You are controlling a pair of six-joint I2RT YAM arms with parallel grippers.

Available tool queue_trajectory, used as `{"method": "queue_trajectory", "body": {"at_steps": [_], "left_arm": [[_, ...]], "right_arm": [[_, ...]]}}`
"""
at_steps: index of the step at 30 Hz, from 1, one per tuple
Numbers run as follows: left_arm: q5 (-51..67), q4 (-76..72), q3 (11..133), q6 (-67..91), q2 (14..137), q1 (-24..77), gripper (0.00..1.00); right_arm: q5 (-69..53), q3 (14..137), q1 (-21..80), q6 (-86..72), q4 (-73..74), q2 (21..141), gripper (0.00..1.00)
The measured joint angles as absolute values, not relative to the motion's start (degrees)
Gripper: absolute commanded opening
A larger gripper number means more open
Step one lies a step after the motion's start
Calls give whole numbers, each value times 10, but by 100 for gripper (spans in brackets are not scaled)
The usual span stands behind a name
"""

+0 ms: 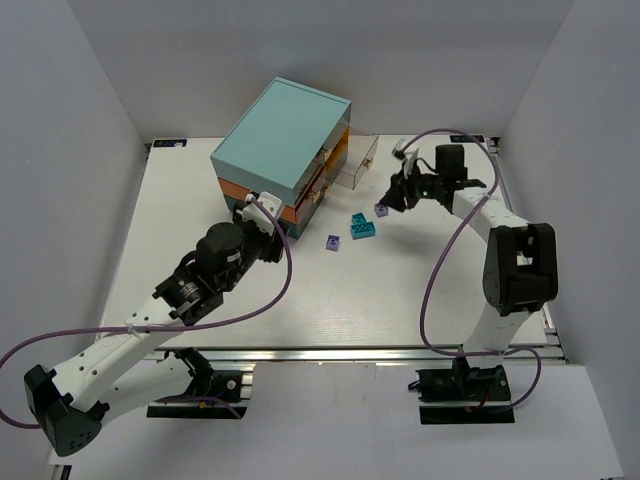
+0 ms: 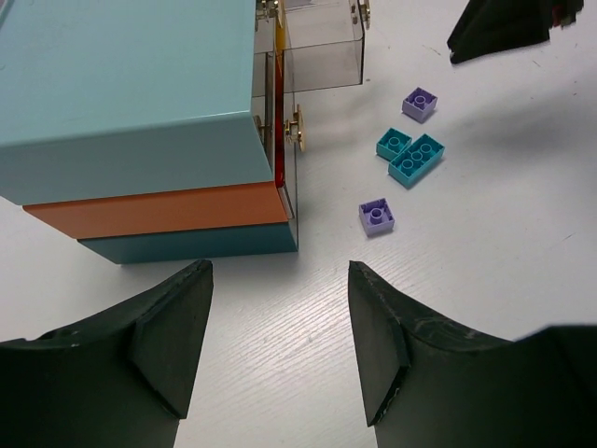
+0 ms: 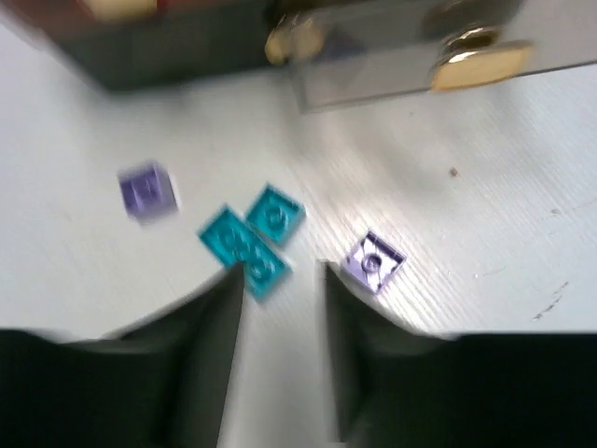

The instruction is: Sort the legos into containers by color

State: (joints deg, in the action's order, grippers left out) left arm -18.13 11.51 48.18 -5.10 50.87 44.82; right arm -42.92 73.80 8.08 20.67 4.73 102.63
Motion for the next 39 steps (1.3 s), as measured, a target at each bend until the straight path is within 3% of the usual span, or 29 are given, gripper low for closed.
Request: {"method": "queue_trajectory", "body": {"at_steps": [4, 14, 27, 34, 39], "left_arm": [[-181, 115, 481, -51, 506, 448, 70], [-182, 113, 475, -51, 502, 448, 70], [-182, 111, 474, -51, 500, 448, 70], [-182, 111, 473, -51, 497, 448, 70], [-182, 110, 473, -52, 496, 448, 70]], "right_arm": [[-414, 713, 100, 374, 123, 1029, 73], [-326, 684, 171, 629, 176, 1052, 85], [-275, 722, 200, 699, 165, 1114, 85], [-272, 780, 211, 702, 186, 1154, 72], [-268, 795, 213, 695, 210, 1160, 69]]}}
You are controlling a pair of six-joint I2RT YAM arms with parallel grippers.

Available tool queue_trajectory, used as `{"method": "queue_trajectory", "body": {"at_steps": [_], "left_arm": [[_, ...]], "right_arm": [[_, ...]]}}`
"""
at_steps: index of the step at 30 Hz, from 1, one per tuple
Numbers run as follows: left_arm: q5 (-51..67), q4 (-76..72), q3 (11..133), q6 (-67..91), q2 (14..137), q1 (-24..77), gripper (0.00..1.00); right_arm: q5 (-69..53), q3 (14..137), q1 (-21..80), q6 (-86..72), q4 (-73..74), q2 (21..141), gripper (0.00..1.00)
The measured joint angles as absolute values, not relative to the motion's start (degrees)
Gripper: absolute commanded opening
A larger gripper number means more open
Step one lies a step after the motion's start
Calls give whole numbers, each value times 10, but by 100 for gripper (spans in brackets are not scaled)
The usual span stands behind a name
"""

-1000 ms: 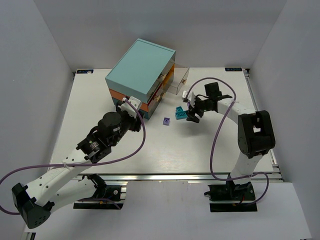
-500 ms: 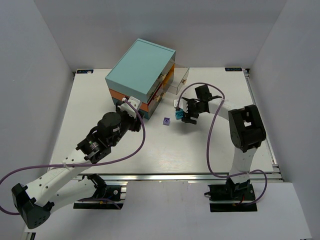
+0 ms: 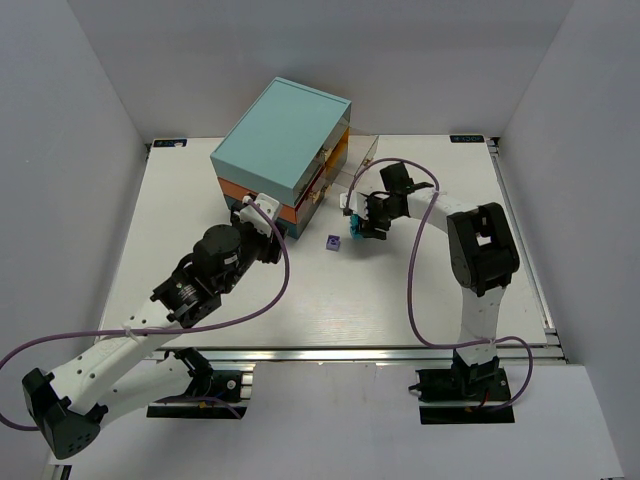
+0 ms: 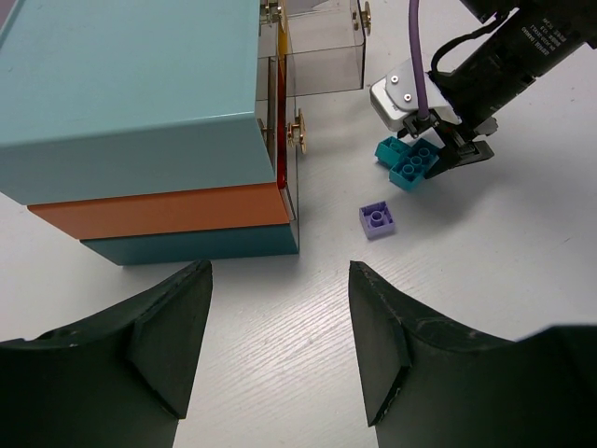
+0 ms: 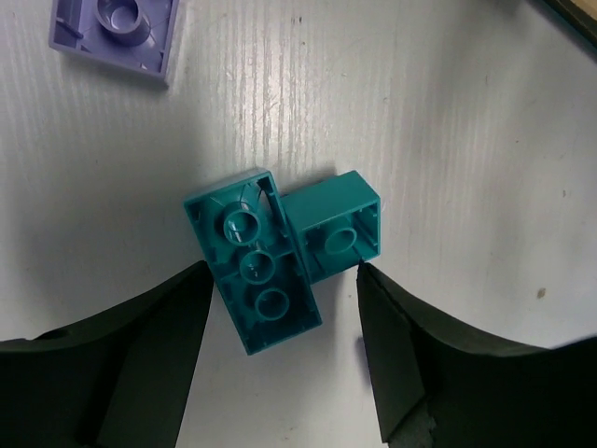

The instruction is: Sort the legos into containers by color

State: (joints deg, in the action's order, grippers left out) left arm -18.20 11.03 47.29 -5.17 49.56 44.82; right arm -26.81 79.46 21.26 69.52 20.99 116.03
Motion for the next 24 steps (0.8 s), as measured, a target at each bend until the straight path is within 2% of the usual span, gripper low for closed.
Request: {"method": "queue_trajectory", "body": {"at_steps": [8, 10, 13, 14, 16, 17, 20, 24], "left_arm": [[-182, 107, 473, -52, 493, 448, 70], [-182, 107, 473, -51, 493, 448, 70], [-182, 107, 473, -52, 493, 448, 70], [-182, 107, 473, -52, 493, 448, 70], [-182, 106, 472, -52, 492, 448, 70], [-182, 106, 472, -52, 491, 448, 70], [-182, 106, 472, -52, 490, 448, 70], [-182, 102, 468, -55, 487, 448, 70]], "right_arm": [[-257, 791, 213, 663, 213, 1160, 64], [-257, 789, 213, 657, 211, 1159, 59], [-256, 789, 214, 651, 216, 1159, 44], [-256, 789, 214, 652, 218, 1159, 35], [-259, 793, 214, 656, 228, 1159, 27], [-260, 796, 214, 656, 236, 1159, 19], [-269, 798, 215, 669, 260, 1159, 6], [-289, 791, 215, 686, 285, 1149, 0]]}}
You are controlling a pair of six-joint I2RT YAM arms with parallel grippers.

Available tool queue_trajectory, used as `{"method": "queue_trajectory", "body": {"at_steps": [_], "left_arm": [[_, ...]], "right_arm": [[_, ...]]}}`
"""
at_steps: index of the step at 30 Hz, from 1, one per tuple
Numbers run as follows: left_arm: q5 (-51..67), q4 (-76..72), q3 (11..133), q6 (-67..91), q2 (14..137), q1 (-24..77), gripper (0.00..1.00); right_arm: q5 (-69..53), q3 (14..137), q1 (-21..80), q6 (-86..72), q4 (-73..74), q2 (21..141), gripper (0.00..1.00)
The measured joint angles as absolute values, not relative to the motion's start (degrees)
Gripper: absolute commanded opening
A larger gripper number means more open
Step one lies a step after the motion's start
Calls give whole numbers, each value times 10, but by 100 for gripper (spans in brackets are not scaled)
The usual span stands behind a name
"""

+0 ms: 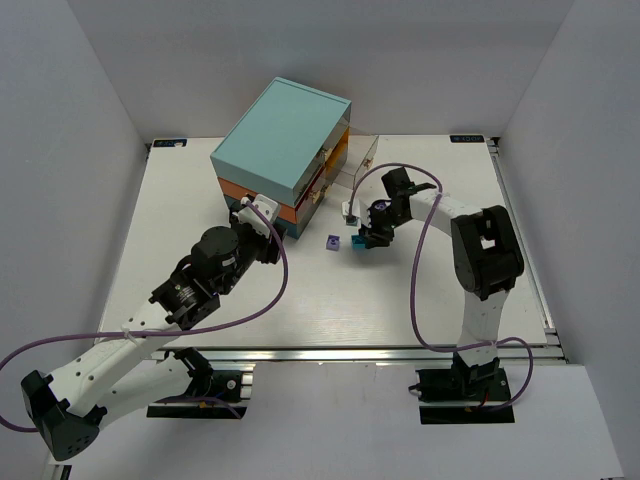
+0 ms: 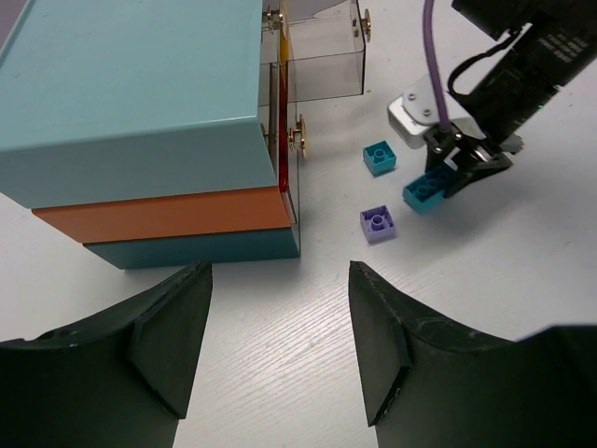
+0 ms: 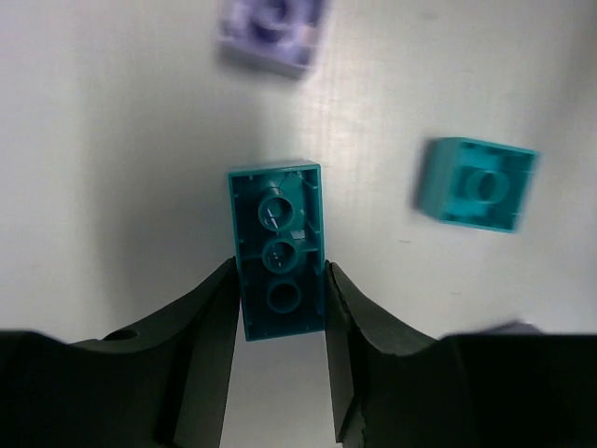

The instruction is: Sort the legos into containers by color

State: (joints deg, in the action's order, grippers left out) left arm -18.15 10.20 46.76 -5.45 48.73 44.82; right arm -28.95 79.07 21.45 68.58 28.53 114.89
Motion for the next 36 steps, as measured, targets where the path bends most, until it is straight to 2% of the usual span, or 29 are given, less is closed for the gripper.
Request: {"method": "queue_trajectory", "body": {"at_steps": [6, 12, 15, 19, 21, 22, 24, 25, 28, 33, 36], "left_arm": [[-176, 100, 464, -56, 486, 448, 70], [-167, 100, 464, -59, 486, 448, 70], [-161, 98, 463, -62, 486, 448, 70], [-152, 92, 456, -66, 484, 448, 70], [-146, 90, 452, -69, 483, 448, 70], [-143, 88, 450, -70, 482, 448, 70], [-138, 86, 448, -72, 482, 448, 70], [-135, 86, 446, -73, 482, 448, 70], [-121, 85, 445, -77, 482, 448, 70], [-96, 81, 443, -84, 483, 448, 70], [-81, 80, 443, -87, 487, 448, 70]], "right_arm": [[-350, 751, 215, 654, 355, 1051, 0], [-353, 753, 215, 494, 234, 904, 0], [-318, 762, 215, 412, 152, 890, 0], [-255, 813, 215, 328, 77, 942, 0], [-230, 858, 215, 301, 59, 987, 9], [-220, 896, 215, 288, 59, 1020, 18], [-206, 953, 215, 273, 60, 1067, 25], [-202, 977, 215, 268, 60, 1088, 34], [-192, 1051, 215, 252, 68, 1148, 48], [-184, 1099, 215, 235, 91, 1190, 52], [-181, 1094, 215, 230, 95, 1190, 62]]}}
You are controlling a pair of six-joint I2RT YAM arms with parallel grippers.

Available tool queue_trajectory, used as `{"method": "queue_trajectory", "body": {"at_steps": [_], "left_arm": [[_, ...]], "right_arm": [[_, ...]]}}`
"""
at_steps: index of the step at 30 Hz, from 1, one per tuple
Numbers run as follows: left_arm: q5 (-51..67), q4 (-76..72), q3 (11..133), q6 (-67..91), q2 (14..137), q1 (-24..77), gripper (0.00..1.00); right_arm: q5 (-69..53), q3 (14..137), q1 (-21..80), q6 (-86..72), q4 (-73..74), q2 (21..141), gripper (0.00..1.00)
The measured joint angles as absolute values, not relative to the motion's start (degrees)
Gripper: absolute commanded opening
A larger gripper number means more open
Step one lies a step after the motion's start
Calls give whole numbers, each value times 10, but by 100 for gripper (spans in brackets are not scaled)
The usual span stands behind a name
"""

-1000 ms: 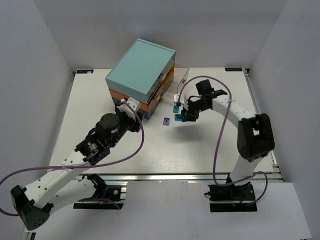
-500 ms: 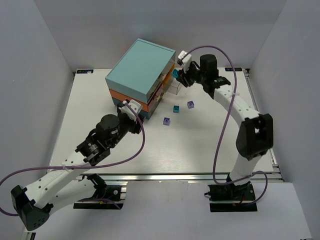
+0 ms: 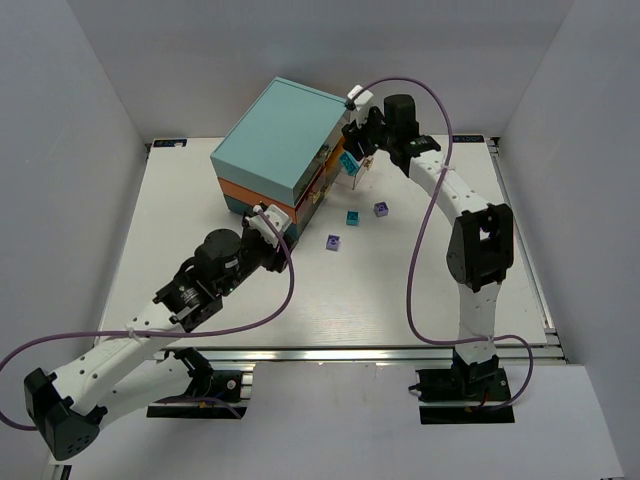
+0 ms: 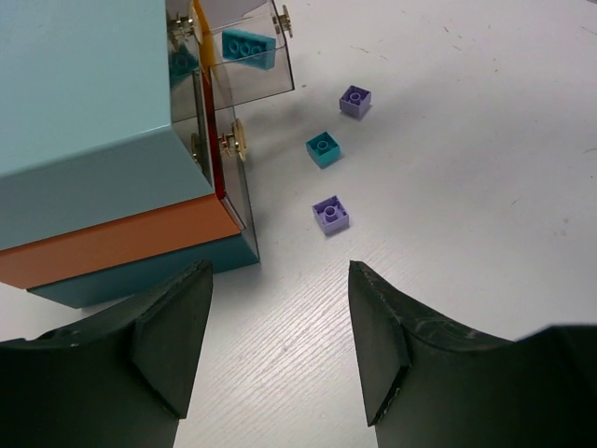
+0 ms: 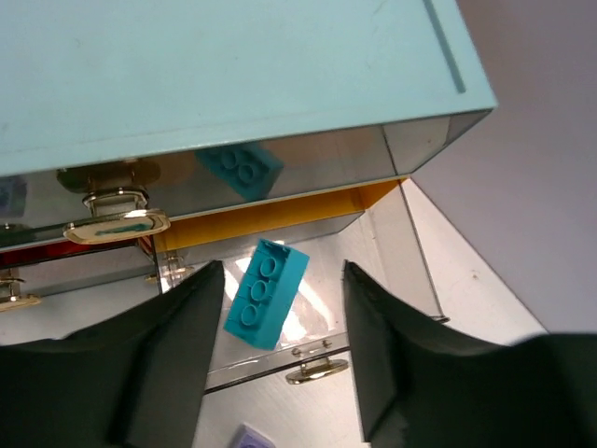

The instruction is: Sort the legos into containers by color

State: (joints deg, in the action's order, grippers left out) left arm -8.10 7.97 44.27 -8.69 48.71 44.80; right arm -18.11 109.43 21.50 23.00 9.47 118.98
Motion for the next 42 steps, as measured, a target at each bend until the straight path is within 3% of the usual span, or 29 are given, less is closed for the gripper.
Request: {"method": "queue_trajectory", "body": {"at_steps": [5, 6, 7, 8, 9, 10, 14, 15, 16, 17, 18, 19, 21, 22, 26, 31, 42], "left_arm": [[-64, 76, 442, -90, 500, 448, 65], [-61, 76, 442, -90, 503, 448, 52], [-55, 74, 441, -86, 507, 448, 44], [-51, 72, 441, -86, 511, 448, 37], [-46, 70, 441, -85, 517, 448, 21], [-40, 67, 441, -80, 525, 448, 16], [-10, 60, 460, -59, 595, 449, 9], [-2, 59, 473, -47, 623, 452, 10], [6, 59, 490, -32, 652, 453, 13], [12, 59, 509, -18, 684, 456, 14], [15, 58, 525, -3, 712, 460, 16], [15, 60, 546, 13, 742, 463, 27], [3, 65, 594, 46, 806, 472, 37], [-9, 67, 622, 63, 841, 479, 40], [-103, 105, 737, 133, 976, 509, 60], [-231, 142, 820, 214, 1102, 528, 76], [-348, 143, 904, 259, 1254, 521, 82]], "right_arm": [[-179, 1065, 214, 228, 90, 1187, 62], [-178, 1048, 214, 226, 88, 1179, 59], [-178, 1024, 214, 223, 87, 1166, 54], [-178, 993, 213, 218, 84, 1146, 42], [-176, 950, 211, 211, 72, 1114, 12], [-173, 895, 210, 199, 61, 1071, 0], [-134, 658, 193, 104, 1, 826, 0], [-134, 612, 185, 85, -8, 756, 0], [-137, 576, 175, 66, -14, 695, 7], [-142, 554, 167, 49, -14, 649, 36], [-154, 539, 159, 29, -10, 608, 50], [-167, 528, 155, 17, -7, 578, 61], [-205, 497, 145, -4, -6, 524, 71], [-222, 478, 141, -12, -5, 505, 72], [-247, 419, 110, -20, 18, 463, 63], [-237, 413, 87, -27, 26, 458, 18], [-213, 406, 79, -31, 15, 431, 12]]}}
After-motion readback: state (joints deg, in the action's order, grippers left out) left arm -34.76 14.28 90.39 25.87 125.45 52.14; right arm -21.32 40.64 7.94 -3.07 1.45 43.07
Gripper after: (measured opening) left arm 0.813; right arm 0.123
